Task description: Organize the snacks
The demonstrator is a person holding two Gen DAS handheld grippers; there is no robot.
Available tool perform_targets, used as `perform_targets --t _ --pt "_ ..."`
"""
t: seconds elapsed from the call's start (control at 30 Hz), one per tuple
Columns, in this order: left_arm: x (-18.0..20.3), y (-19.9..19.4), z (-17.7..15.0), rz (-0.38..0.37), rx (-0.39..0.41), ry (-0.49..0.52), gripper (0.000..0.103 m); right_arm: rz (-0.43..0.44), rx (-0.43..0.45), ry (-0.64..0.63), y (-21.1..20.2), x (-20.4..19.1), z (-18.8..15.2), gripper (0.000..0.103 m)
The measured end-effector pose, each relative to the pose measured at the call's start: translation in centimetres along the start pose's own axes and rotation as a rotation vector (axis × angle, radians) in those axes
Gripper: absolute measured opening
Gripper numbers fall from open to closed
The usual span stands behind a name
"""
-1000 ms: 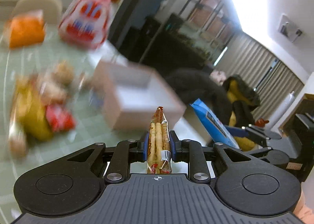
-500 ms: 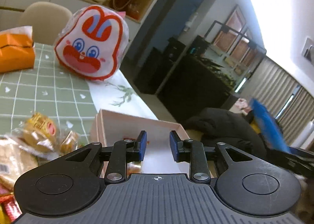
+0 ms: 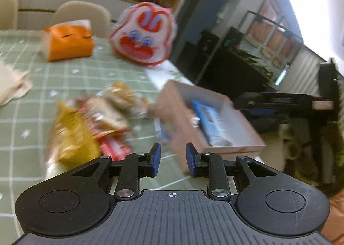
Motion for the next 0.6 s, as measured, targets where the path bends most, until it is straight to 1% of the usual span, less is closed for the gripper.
perform_targets --t 0.1,0.2,0.23,0.3,0.37,0.43,0.5,0.6 --pt "-2.1 -0.4 -0.2 0.025 0.019 -0.045 0.030 0.013 -0.011 -0.031 -0.9 -2.2 -0.5 0.086" --pt "-3.8 -1.2 -1.0 0.054 0.006 -0.055 0.030 0.057 -0.034 -0.062 -1.6 -5.1 -0.9 0.086" --pt "-4.0 -1.5 -1.2 0.053 -0.001 -0.054 0.030 0.072 -0.042 -0.077 -1.9 -6.0 -1.3 0.086" --pt "-4.0 -1.9 -2.1 -0.003 -0.024 -0.030 0.030 0.094 -0.047 -0.090 -2.4 -7.7 -2.3 0.086" --pt "-3.7 -2.1 -2.7 -0.061 -0.045 -0.013 0.030 0.150 -0.026 -0.098 -3.5 -9.5 -4.1 0.086" --pt "-3.6 -2.3 -2.8 -0.063 -0.044 -0.019 0.030 0.197 -0.018 -0.144 -4.6 -11.2 -6.6 0.086" --pt "-3.9 -2.4 -2.6 -0.064 -0.029 -0.033 0.030 0.201 -0.024 -0.212 -5.1 -12.7 -9.0 0.086" --pt "-4.4 -2.6 -2.5 -0.047 -0.014 -0.048 0.030 0.176 -0.024 -0.309 -5.2 -14.4 -11.9 0.086"
Point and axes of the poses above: each gripper's, at about its wrist camera, not at the fingertips, and y roughly the way its jaws point, x to its right, z to its top, the point moved 8 cm from there along y, roughly the way its jaws point, and after that the axes turned 3 degrees about x, right-handed, at the moved point
